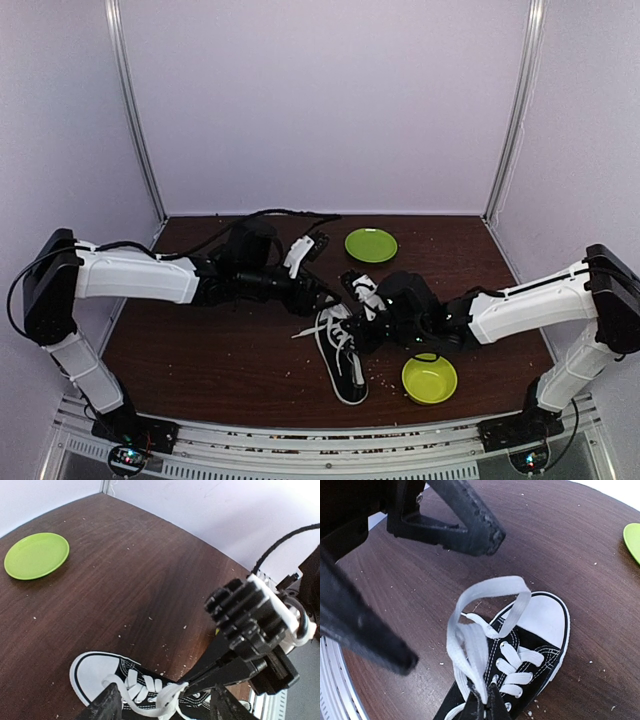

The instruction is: Tie the shoes

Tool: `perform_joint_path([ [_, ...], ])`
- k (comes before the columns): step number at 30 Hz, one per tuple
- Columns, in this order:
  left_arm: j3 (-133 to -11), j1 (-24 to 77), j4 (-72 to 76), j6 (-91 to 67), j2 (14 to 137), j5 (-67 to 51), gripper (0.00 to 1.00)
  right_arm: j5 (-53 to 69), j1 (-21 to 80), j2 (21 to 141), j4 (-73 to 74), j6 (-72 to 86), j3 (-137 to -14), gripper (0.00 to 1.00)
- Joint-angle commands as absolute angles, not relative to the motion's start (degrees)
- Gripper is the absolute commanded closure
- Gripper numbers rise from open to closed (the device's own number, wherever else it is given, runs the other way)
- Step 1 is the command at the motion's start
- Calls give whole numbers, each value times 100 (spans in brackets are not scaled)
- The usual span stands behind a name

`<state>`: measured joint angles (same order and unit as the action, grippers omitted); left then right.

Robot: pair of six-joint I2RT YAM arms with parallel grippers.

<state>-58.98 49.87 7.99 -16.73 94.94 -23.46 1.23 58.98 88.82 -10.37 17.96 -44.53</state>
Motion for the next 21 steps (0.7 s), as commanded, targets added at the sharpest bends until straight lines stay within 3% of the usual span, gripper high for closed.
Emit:
perform_joint_path([
  [1, -5752, 4975, 1302, -1682, 9549, -2977, 37, 39, 5852, 8735, -1404, 1989, -4356, 100],
  [7, -5758, 4975, 1187, -1683, 9761, -3016, 39, 171, 5850, 8756, -1547, 2008, -4315, 100],
  [13, -5981, 4975, 921, -1559, 10063, -2888, 49, 313, 5836, 8748, -1633, 2021, -4281, 100],
  [16, -6001, 4975, 950, -1573, 10113, -2870, 65, 336, 5829, 8750, -1644, 2010, -4265, 100],
  [17, -6004, 4975, 944, -1585, 10108, -2837, 79, 334, 5822, 8748, -1645, 2008, -4261, 100],
  [19, -5944, 4975, 975, -1614, 10041, -2717, 95, 327, 5818, 8747, -1614, 1985, -4257, 100],
  [21, -5813, 4975, 1088, -1684, 9941, -2564, 100, 362, 5798, 8737, -1560, 1946, -4256, 92],
])
